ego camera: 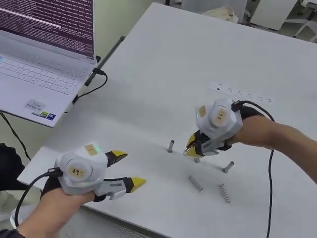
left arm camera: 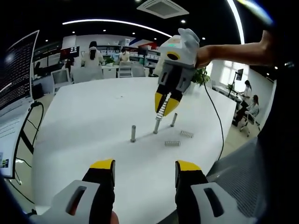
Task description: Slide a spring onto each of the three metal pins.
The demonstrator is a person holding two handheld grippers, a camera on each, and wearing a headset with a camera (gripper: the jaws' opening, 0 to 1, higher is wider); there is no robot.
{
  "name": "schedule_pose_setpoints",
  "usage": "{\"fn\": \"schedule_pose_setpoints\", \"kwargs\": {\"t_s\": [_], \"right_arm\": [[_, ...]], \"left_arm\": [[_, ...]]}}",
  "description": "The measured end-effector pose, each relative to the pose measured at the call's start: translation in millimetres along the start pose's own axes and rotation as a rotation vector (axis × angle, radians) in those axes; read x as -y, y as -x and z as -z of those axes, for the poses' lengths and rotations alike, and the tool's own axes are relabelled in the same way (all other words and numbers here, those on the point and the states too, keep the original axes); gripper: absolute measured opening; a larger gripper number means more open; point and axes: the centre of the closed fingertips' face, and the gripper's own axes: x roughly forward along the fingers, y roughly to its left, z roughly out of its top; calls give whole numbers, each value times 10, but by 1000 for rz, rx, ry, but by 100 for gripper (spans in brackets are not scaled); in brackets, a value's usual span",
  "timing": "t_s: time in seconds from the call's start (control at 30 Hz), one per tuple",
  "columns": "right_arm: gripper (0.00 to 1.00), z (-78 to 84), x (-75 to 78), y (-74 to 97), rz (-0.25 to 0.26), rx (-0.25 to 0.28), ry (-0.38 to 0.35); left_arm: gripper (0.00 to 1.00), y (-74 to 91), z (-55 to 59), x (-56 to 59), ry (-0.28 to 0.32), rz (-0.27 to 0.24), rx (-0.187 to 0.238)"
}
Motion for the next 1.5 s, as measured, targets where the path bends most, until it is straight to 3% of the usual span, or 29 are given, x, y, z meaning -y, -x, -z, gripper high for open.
{"fn": "schedule_pose_setpoints", "kwargs": {"t_s": [0.4, 0.8, 1.5], "right_arm": [[8, -48, 230, -97, -1, -50, 51], [8, -66, 384, -219, -9, -77, 56], [8, -93, 465, -396, -47, -109, 98]], "left_arm": [[47, 26, 16, -21, 8, -10, 0], [47, 79, 6, -78, 22, -30, 10], [46, 179, 68, -169, 47, -63, 5]]}}
